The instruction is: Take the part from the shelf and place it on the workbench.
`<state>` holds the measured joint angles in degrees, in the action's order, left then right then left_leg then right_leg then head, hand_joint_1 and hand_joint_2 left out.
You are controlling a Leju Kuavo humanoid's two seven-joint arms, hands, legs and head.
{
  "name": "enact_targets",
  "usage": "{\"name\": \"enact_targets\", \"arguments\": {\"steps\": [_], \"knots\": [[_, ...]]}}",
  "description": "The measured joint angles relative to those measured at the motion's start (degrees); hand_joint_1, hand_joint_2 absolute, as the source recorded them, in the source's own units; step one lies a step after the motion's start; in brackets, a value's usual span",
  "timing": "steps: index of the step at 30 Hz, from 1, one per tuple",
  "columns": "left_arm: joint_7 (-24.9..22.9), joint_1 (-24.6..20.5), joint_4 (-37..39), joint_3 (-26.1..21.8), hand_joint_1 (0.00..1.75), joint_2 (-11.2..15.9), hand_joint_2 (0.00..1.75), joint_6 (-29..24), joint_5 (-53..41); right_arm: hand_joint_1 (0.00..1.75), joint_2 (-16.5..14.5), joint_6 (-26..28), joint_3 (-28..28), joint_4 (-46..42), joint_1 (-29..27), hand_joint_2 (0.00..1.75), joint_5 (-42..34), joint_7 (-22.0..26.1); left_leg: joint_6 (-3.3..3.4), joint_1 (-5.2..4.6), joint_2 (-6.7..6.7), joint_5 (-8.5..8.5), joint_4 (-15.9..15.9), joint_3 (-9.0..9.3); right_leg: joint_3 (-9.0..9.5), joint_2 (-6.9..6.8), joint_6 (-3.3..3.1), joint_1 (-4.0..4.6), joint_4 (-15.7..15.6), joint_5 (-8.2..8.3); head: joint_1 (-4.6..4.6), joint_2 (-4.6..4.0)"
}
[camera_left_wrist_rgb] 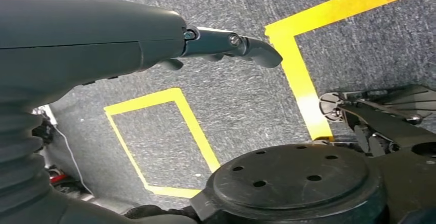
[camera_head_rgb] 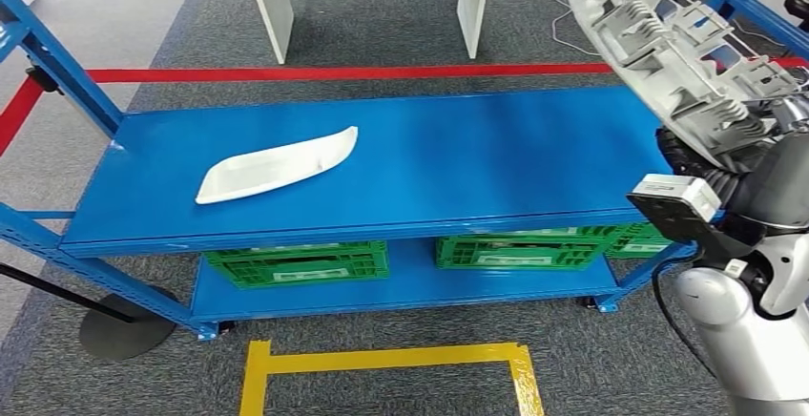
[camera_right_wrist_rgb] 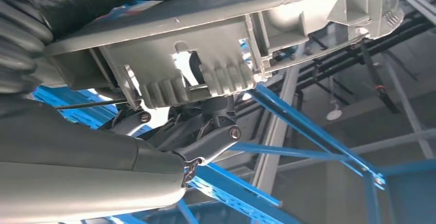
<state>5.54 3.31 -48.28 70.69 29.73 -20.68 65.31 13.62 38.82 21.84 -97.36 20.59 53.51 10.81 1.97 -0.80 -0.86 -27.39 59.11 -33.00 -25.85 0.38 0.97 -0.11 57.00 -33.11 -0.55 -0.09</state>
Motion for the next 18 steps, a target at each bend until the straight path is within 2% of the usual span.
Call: {"name": "enact_targets", "arguments": {"steps": [11,15,18], "knots": [[0.32,-0.45,0.07,1.04,0.0,0.05,1.75,1.82,2.21,1.75,0.0,0.15,-0.74,-2.85,-0.67,1.75,-2.86,0.57,0.03,-0.05,0.0,-0.02,0.07,-0.01,0.01,-0.01,0.02,-0.03,-0.04,0.02,0.01,0.0],[0.32,-0.64,0.09,1.39,0.0,0.11,1.75,0.72,2.65,1.75,-0.04,0.15,-0.91,-3.22,-0.92,1.75,-2.38,0.56,0.28,-0.34,-0.01,-0.19,0.27,-0.05,-0.02,0.0,0.15,-0.24,-0.14,0.05,-0.02,0.0],[0.34,-0.69,0.08,1.84,0.0,0.38,1.75,-0.03,3.4,1.75,-0.09,0.15,-1.06,-3.79,-1.06,1.75,-2.96,0.77,0.69,-0.45,0.03,0.05,-0.11,0.0,0.01,0.07,0.57,-0.37,-0.24,0.22,-0.04,0.0]]}}
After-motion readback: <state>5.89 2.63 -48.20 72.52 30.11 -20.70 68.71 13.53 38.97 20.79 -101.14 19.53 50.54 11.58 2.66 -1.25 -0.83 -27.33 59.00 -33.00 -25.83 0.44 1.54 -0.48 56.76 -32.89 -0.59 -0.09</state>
